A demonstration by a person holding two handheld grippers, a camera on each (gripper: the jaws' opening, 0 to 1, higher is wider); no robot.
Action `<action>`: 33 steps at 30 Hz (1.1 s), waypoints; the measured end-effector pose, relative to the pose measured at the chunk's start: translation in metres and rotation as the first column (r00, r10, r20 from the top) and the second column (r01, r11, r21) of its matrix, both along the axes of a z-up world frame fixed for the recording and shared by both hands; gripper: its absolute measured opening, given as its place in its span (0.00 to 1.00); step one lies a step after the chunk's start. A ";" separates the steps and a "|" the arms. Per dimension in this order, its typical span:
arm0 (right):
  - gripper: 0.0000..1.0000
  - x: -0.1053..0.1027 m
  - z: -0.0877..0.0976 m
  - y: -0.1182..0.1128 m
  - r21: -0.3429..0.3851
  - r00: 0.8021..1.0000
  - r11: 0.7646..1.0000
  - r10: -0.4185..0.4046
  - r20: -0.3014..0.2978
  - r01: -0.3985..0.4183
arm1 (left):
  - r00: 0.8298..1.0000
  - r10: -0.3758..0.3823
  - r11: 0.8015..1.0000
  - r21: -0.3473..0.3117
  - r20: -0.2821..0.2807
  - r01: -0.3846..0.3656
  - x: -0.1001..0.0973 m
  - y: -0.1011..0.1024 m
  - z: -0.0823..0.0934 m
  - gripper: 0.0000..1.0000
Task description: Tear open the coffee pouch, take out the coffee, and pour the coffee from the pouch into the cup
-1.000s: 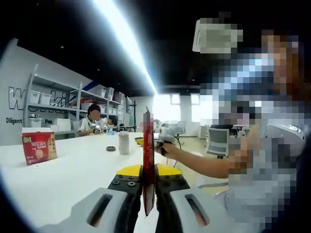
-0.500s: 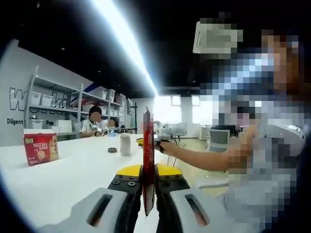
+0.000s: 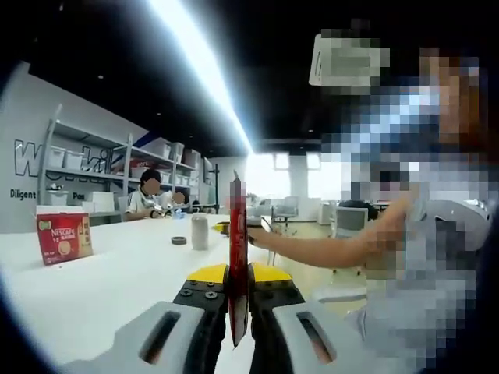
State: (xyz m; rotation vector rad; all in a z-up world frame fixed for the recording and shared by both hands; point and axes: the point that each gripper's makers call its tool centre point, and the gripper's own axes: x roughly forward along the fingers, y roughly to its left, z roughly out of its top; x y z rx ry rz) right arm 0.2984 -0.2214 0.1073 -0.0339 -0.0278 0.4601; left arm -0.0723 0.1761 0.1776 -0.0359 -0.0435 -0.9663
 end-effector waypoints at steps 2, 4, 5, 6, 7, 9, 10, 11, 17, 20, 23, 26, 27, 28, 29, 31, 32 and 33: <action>0.55 0.003 -0.004 0.001 -0.005 1.000 1.000 -0.016 -0.002 0.016 | 1.000 0.000 1.000 0.001 -0.003 0.000 0.001 0.000 -0.001 0.12; 0.56 0.010 -0.006 0.000 -0.004 1.000 1.000 -0.030 -0.004 0.030 | 1.000 0.002 1.000 0.003 -0.002 -0.002 0.002 0.001 -0.001 0.12; 0.57 0.012 -0.006 0.000 0.001 0.999 0.999 -0.036 -0.004 0.036 | 1.000 0.001 1.000 0.001 -0.003 -0.001 0.002 0.001 -0.001 0.12; 0.57 0.015 -0.006 0.000 0.005 0.999 0.999 -0.039 -0.006 0.039 | 1.000 0.001 1.000 0.000 -0.001 -0.001 0.002 0.001 0.000 0.12; 0.58 0.018 -0.005 0.000 0.010 0.999 0.999 -0.040 -0.006 0.040 | 1.000 0.002 1.000 -0.001 0.000 -0.002 0.002 0.001 0.000 0.12; 0.62 0.023 -0.003 0.002 0.019 0.999 0.999 -0.041 0.005 0.041 | 1.000 0.002 1.000 -0.001 0.001 -0.002 0.002 0.002 0.000 0.12; 0.64 0.026 -0.001 0.003 0.019 0.999 0.999 -0.045 0.013 0.045 | 1.000 0.002 1.000 0.002 0.002 -0.002 0.001 0.002 0.000 0.12; 0.66 0.028 -0.001 0.003 0.018 0.999 0.999 -0.050 0.016 0.050 | 1.000 0.004 1.000 0.002 0.003 -0.004 0.001 0.002 0.000 0.12; 0.74 0.037 -0.006 0.001 0.026 0.995 0.995 -0.100 0.003 0.100 | 1.000 0.009 1.000 0.006 0.007 -0.009 0.000 0.004 0.002 0.12; 0.74 0.039 -0.004 0.002 0.015 0.995 0.995 -0.103 0.015 0.102 | 1.000 0.008 1.000 -0.007 0.007 -0.008 0.002 0.007 0.003 0.12; 0.74 0.048 0.000 -0.006 0.029 0.995 0.995 -0.099 0.013 0.099 | 1.000 0.012 1.000 -0.008 -0.006 -0.012 0.006 0.005 -0.002 0.12; 0.74 0.058 0.001 -0.007 0.039 0.995 0.994 -0.103 0.006 0.102 | 1.000 0.009 1.000 0.004 -0.016 -0.009 0.008 0.001 -0.007 0.12; 0.74 0.063 0.001 -0.009 0.043 0.995 0.994 -0.103 0.001 0.103 | 1.000 0.009 1.000 0.006 -0.017 -0.009 0.008 0.001 -0.007 0.12; 0.74 0.071 0.001 -0.010 0.049 0.995 0.993 -0.104 -0.003 0.104 | 1.000 0.008 1.000 0.010 -0.019 -0.007 0.008 0.000 -0.008 0.12; 0.74 0.078 0.000 -0.008 0.041 0.995 0.994 -0.104 -0.009 0.104 | 1.000 0.005 1.000 0.012 -0.018 -0.005 0.008 -0.001 -0.008 0.12; 0.74 0.082 0.000 -0.011 0.005 0.993 0.993 -0.120 -0.007 0.120 | 1.000 0.000 1.000 0.012 -0.016 0.000 0.007 -0.002 -0.007 0.12; 0.74 0.085 0.001 -0.013 0.004 0.992 0.992 -0.123 -0.007 0.123 | 1.000 0.000 1.000 0.011 -0.016 0.000 0.007 -0.002 -0.007 0.12; 0.74 0.092 -0.001 -0.017 0.000 0.991 0.991 -0.132 -0.010 0.132 | 1.000 0.002 1.000 0.010 -0.016 -0.002 0.008 -0.002 -0.007 0.12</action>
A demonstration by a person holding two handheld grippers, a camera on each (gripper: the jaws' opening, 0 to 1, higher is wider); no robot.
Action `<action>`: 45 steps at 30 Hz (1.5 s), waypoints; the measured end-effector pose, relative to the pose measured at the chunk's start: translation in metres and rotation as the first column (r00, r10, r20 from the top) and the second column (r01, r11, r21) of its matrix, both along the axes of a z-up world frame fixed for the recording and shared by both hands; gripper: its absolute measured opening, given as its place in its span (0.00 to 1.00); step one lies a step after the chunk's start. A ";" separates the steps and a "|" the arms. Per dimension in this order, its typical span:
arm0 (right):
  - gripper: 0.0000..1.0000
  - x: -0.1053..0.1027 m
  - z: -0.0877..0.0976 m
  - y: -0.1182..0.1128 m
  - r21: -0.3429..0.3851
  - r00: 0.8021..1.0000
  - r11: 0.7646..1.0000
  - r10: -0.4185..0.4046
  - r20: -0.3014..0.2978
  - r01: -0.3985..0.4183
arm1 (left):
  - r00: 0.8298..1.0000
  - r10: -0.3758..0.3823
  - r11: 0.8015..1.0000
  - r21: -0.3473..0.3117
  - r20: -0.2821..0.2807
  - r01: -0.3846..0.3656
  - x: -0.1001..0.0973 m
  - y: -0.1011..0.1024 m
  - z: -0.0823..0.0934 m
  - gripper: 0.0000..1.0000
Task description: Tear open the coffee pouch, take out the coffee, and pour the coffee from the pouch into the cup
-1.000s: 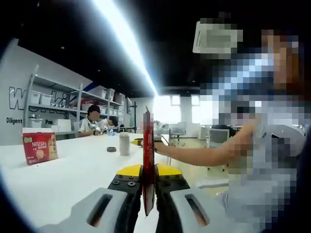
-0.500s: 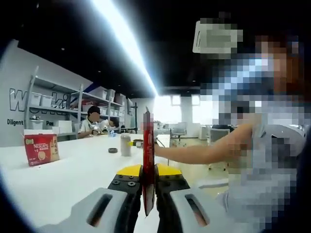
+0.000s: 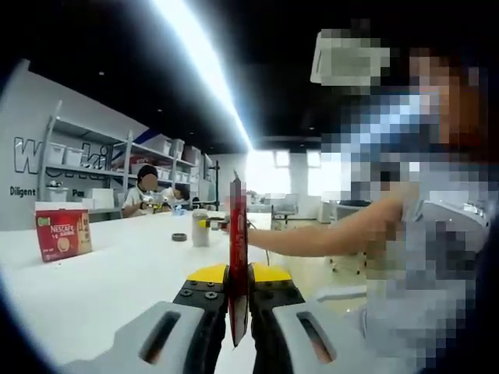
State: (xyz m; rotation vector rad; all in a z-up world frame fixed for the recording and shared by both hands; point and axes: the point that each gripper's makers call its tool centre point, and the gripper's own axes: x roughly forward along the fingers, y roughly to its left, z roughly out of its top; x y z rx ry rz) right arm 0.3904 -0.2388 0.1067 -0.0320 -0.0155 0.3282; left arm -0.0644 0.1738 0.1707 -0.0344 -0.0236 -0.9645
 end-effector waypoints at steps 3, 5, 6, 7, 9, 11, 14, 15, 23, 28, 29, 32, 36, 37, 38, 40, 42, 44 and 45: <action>0.70 0.003 0.003 -0.007 -0.013 1.000 1.000 -0.024 0.008 0.024 | 1.000 0.006 1.000 0.003 0.000 -0.006 0.001 0.001 0.000 0.12; 0.69 -0.004 0.003 -0.003 -0.044 0.999 0.999 -0.029 0.013 0.030 | 1.000 0.004 1.000 -0.002 0.003 -0.004 0.000 0.002 0.002 0.12; 0.69 0.002 0.001 -0.003 -0.044 1.000 0.999 -0.026 0.010 0.027 | 1.000 0.001 1.000 -0.005 0.005 -0.001 0.000 0.002 0.003 0.12; 0.69 0.007 -0.001 -0.005 -0.049 1.000 0.998 -0.024 0.004 0.024 | 1.000 0.001 1.000 -0.008 0.007 -0.001 0.000 0.002 0.003 0.12; 0.69 0.017 -0.004 -0.009 -0.057 1.000 0.998 -0.022 -0.003 0.022 | 1.000 0.001 1.000 -0.008 0.007 -0.001 0.000 0.001 0.003 0.12; 0.69 0.021 -0.005 -0.008 -0.055 1.000 0.998 -0.018 -0.007 0.018 | 1.000 0.006 1.000 -0.003 0.006 -0.006 0.001 0.002 0.002 0.12; 0.69 0.031 -0.006 -0.005 -0.049 1.000 0.999 -0.001 -0.010 0.000 | 1.000 0.009 1.000 -0.004 0.002 -0.009 0.003 0.003 0.001 0.12; 0.69 0.033 -0.006 -0.002 -0.053 1.000 0.999 0.005 -0.012 -0.005 | 1.000 0.010 1.000 -0.004 -0.001 -0.010 0.004 0.003 0.000 0.12; 0.65 0.040 -0.006 0.005 -0.054 0.999 0.998 0.034 0.005 -0.034 | 1.000 0.016 1.000 0.003 -0.016 -0.016 0.009 0.004 -0.007 0.12; 0.61 0.039 -0.004 0.005 -0.052 0.999 0.998 0.030 0.017 -0.029 | 1.000 0.016 1.000 0.000 -0.022 -0.016 0.011 0.005 -0.009 0.12; 0.61 0.039 -0.004 0.005 -0.052 0.999 0.998 0.031 0.019 -0.030 | 1.000 0.016 1.000 0.000 -0.023 -0.016 0.012 0.005 -0.009 0.12; 0.60 0.039 -0.004 0.006 -0.041 0.999 0.999 0.032 0.021 -0.031 | 0.999 0.016 1.000 0.002 -0.032 -0.016 0.014 0.005 -0.012 0.12; 0.59 0.040 -0.004 0.006 -0.018 0.999 0.999 0.038 0.017 -0.037 | 0.999 0.018 1.000 0.007 -0.035 -0.018 0.015 0.005 -0.014 0.12; 0.59 0.040 -0.004 0.006 -0.016 0.999 0.999 0.042 0.015 -0.042 | 0.999 0.019 1.000 0.005 -0.036 -0.019 0.014 0.006 -0.014 0.12; 0.58 0.040 -0.004 0.006 -0.015 0.999 0.999 0.046 0.015 -0.046 | 0.999 0.020 1.000 0.005 -0.036 -0.019 0.014 0.006 -0.013 0.12; 0.58 0.039 -0.004 0.007 -0.013 0.999 0.999 0.049 0.014 -0.049 | 0.999 0.025 1.000 0.007 -0.034 -0.025 0.015 0.008 -0.013 0.12; 0.58 0.040 -0.004 0.006 -0.012 0.999 0.999 0.051 0.011 -0.051 | 0.999 0.027 1.000 0.005 -0.032 -0.027 0.014 0.010 -0.012 0.12; 0.58 0.037 -0.003 0.008 -0.011 0.998 0.998 0.054 0.007 -0.054 | 0.999 0.027 1.000 0.002 -0.030 -0.027 0.013 0.010 -0.011 0.12; 0.58 0.036 -0.003 0.009 -0.012 0.998 0.998 0.060 0.004 -0.060 | 0.999 0.029 1.000 0.001 -0.030 -0.029 0.013 0.011 -0.011 0.12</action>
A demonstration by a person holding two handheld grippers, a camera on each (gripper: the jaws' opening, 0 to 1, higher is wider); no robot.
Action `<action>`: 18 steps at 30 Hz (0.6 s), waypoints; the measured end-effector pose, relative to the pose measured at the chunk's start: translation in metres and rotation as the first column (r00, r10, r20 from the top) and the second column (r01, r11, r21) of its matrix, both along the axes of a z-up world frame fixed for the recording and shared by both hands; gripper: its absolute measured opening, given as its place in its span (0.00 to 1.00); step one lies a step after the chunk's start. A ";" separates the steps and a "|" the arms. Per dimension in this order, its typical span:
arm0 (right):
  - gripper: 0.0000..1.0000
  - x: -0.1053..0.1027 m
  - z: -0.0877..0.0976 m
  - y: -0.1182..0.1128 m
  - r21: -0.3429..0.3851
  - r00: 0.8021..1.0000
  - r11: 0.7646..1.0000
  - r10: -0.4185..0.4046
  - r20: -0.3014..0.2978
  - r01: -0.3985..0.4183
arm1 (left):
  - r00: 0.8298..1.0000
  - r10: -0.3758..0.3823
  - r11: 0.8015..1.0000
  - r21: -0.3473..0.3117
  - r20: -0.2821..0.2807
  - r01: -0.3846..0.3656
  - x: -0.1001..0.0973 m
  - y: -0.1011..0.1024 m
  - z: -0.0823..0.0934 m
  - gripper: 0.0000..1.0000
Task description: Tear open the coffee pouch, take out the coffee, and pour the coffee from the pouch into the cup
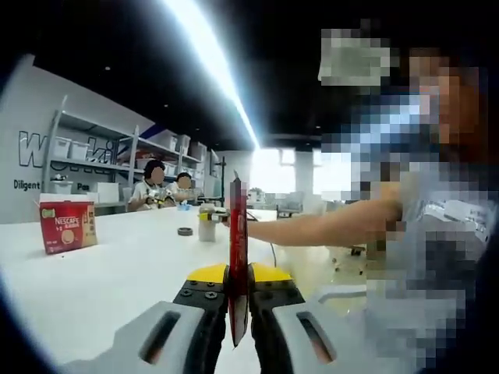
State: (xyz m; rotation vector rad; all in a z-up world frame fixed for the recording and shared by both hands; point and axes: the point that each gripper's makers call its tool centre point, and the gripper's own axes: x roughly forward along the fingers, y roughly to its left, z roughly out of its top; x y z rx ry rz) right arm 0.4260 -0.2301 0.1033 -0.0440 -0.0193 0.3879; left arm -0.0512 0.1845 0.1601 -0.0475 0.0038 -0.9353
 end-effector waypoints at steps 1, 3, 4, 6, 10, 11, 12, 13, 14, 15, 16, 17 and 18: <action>0.58 -0.004 0.000 0.002 -0.001 1.000 1.000 0.008 -0.004 -0.008 | 1.000 0.001 1.000 0.000 0.001 -0.001 0.000 0.000 0.000 0.12; 0.58 -0.009 0.000 0.004 -0.004 1.000 1.000 0.024 -0.011 -0.025 | 1.000 -0.002 1.000 0.000 0.000 0.002 0.000 0.000 0.000 0.12; 0.58 -0.011 0.000 0.005 -0.005 0.999 1.000 0.030 -0.013 -0.030 | 1.000 0.000 1.000 0.000 0.000 0.000 0.001 0.001 0.000 0.12; 0.58 -0.017 -0.001 0.008 -0.005 0.999 0.999 0.041 -0.013 -0.041 | 1.000 -0.001 1.000 0.001 0.000 0.001 0.000 0.000 0.000 0.12; 0.58 -0.030 0.000 0.014 -0.001 0.998 0.998 0.069 -0.004 -0.069 | 1.000 -0.007 1.000 -0.003 0.005 0.007 -0.002 -0.002 0.002 0.12; 0.58 -0.033 0.000 0.016 0.001 0.997 0.997 0.076 -0.001 -0.076 | 1.000 -0.007 1.000 -0.002 0.007 0.007 -0.002 -0.002 0.002 0.12; 0.57 -0.036 0.000 0.018 0.002 0.996 0.996 0.084 0.001 -0.084 | 1.000 -0.007 1.000 -0.002 0.009 0.007 -0.003 -0.002 0.003 0.12; 0.57 -0.039 0.000 0.020 0.004 0.995 0.995 0.095 0.004 -0.095 | 1.000 -0.007 1.000 -0.002 0.010 0.007 -0.003 -0.002 0.003 0.12; 0.57 -0.044 0.000 0.024 0.005 0.994 0.994 0.107 0.007 -0.107 | 1.000 -0.006 1.000 -0.003 0.012 0.006 -0.003 -0.002 0.004 0.12; 0.57 -0.049 0.000 0.028 0.006 0.992 0.992 0.123 0.009 -0.123 | 1.000 -0.005 1.000 -0.003 0.013 0.005 -0.003 -0.001 0.004 0.12; 0.57 -0.055 0.000 0.033 0.007 0.990 0.990 0.140 0.009 -0.140 | 1.000 -0.005 1.000 -0.004 0.014 0.005 -0.003 -0.001 0.005 0.12; 0.57 -0.060 0.000 0.038 0.007 0.988 0.988 0.154 0.009 -0.154 | 1.000 -0.005 1.000 -0.004 0.014 0.005 -0.003 -0.001 0.005 0.12; 0.57 -0.065 0.000 0.042 0.008 0.986 0.986 0.168 0.009 -0.168 | 1.000 -0.006 1.000 -0.005 0.016 0.006 -0.004 -0.001 0.005 0.12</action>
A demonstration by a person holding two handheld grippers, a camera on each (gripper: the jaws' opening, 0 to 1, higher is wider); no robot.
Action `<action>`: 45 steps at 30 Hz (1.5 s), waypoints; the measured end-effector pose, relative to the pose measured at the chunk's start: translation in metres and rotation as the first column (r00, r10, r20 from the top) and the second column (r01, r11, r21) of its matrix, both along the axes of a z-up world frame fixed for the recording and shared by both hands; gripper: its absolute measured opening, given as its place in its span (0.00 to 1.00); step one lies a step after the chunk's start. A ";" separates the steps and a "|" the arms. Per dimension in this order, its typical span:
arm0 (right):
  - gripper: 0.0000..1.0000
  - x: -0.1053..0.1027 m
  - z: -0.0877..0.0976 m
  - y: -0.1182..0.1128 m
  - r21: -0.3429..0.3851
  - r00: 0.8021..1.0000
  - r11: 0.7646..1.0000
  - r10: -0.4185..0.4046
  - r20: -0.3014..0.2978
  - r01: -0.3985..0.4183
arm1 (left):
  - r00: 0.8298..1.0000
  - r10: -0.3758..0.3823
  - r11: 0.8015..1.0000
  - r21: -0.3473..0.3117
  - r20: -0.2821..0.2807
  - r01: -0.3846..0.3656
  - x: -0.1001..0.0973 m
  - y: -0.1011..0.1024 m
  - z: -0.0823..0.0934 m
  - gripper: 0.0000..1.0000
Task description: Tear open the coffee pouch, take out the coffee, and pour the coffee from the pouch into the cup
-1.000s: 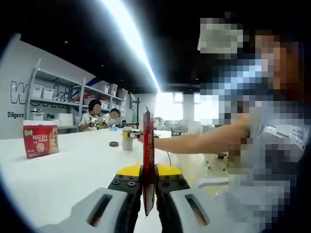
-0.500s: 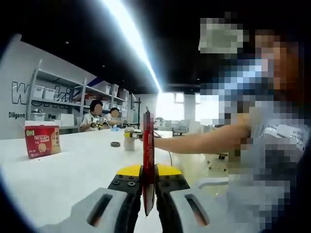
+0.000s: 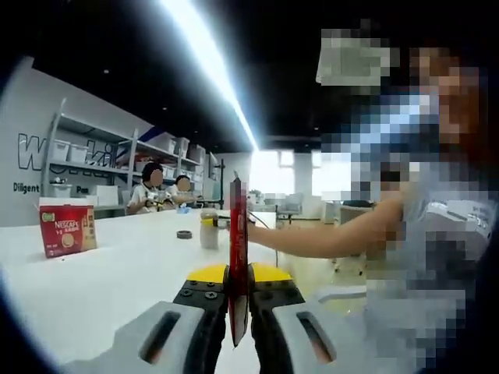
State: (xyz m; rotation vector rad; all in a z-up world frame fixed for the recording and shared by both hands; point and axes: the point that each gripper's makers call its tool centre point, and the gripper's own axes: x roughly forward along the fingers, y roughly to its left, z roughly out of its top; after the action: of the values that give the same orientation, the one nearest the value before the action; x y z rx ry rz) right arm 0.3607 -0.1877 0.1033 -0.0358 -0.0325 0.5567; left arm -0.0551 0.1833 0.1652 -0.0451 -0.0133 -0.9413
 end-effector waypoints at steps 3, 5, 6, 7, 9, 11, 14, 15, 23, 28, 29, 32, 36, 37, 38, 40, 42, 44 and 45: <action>0.57 -0.016 -0.001 0.016 0.003 0.999 0.999 0.049 -0.001 -0.049 | 1.000 0.000 1.000 0.000 0.002 0.000 -0.001 -0.001 0.000 0.12; 0.57 -0.029 -0.001 0.029 0.000 0.996 0.996 0.094 -0.004 -0.094 | 1.000 0.004 1.000 0.005 0.001 -0.004 -0.001 0.000 -0.001 0.12; 0.57 -0.036 -0.001 0.037 -0.002 0.993 0.993 0.116 -0.003 -0.116 | 1.000 0.007 1.000 0.007 0.001 -0.007 -0.001 0.000 -0.001 0.12; 0.57 -0.043 -0.001 0.045 -0.004 0.990 0.990 0.139 -0.004 -0.139 | 1.000 0.008 1.000 0.008 0.002 -0.008 -0.001 0.000 -0.001 0.12; 0.57 -0.058 -0.001 0.063 -0.004 0.983 0.983 0.186 -0.003 -0.186 | 1.000 0.005 1.000 0.006 0.002 -0.005 -0.002 -0.001 -0.001 0.12; 0.57 -0.080 -0.002 0.086 -0.003 0.970 0.970 0.243 -0.005 -0.243 | 1.000 0.004 1.000 0.007 0.004 -0.004 -0.002 -0.003 0.000 0.12; 0.57 -0.107 -0.003 0.115 -0.001 0.948 0.948 0.318 -0.006 -0.318 | 1.000 -0.001 1.000 0.004 0.008 0.001 -0.004 -0.005 0.001 0.12; 0.57 -0.116 -0.003 0.125 0.000 0.942 0.942 0.336 -0.007 -0.336 | 1.000 -0.004 1.000 0.003 0.010 0.004 -0.004 -0.006 0.002 0.12; 0.57 -0.186 -0.002 0.204 0.008 0.854 0.854 0.521 0.007 -0.521 | 1.000 -0.005 1.000 0.009 0.015 0.005 -0.005 -0.006 0.003 0.12; 0.57 -0.228 -0.001 0.252 0.006 0.789 0.789 0.614 0.007 -0.614 | 1.000 0.004 1.000 0.001 0.023 -0.004 -0.009 -0.001 0.007 0.12; 0.58 -0.234 -0.001 0.260 0.005 0.778 0.778 0.628 0.007 -0.628 | 1.000 0.006 1.000 0.000 0.025 -0.006 -0.010 0.001 0.008 0.12; 0.58 -0.252 0.000 0.281 0.005 0.744 0.744 0.668 0.009 -0.668 | 0.999 0.013 1.000 -0.001 0.035 -0.013 -0.013 0.004 0.011 0.12; 0.58 -0.268 0.000 0.304 0.006 0.713 0.713 0.701 0.008 -0.701 | 0.999 0.011 1.000 -0.017 0.048 -0.010 -0.017 0.007 0.017 0.12; 0.58 -0.272 0.001 0.310 0.005 0.706 0.706 0.708 0.007 -0.708 | 0.999 0.011 1.000 -0.020 0.050 -0.010 -0.018 0.007 0.018 0.12; 0.57 -0.277 0.001 0.316 0.002 0.700 0.700 0.714 0.007 -0.714 | 0.999 0.012 1.000 -0.020 0.051 -0.011 -0.018 0.007 0.018 0.12; 0.58 -0.284 0.001 0.324 0.001 0.685 0.685 0.728 0.006 -0.728 | 0.998 0.015 1.000 -0.013 0.054 -0.014 -0.020 0.006 0.018 0.12; 0.58 -0.294 0.002 0.335 0.000 0.648 0.648 0.761 0.004 -0.761 | 0.998 0.014 1.000 -0.008 0.057 -0.013 -0.020 0.007 0.019 0.12; 0.58 -0.300 0.003 0.343 -0.005 0.623 0.623 0.782 -0.002 -0.782 | 0.998 0.013 1.000 -0.018 0.060 -0.012 -0.020 0.009 0.021 0.12; 0.58 -0.303 0.003 0.347 -0.005 0.606 0.606 0.795 -0.004 -0.795 | 0.998 0.011 1.000 -0.022 0.059 -0.010 -0.020 0.009 0.021 0.12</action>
State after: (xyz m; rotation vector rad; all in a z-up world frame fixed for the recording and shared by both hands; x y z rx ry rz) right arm 0.0578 0.1595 0.1061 -0.0253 -0.0449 1.4758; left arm -0.0752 0.1921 0.1862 -0.0377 -0.0781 -0.9318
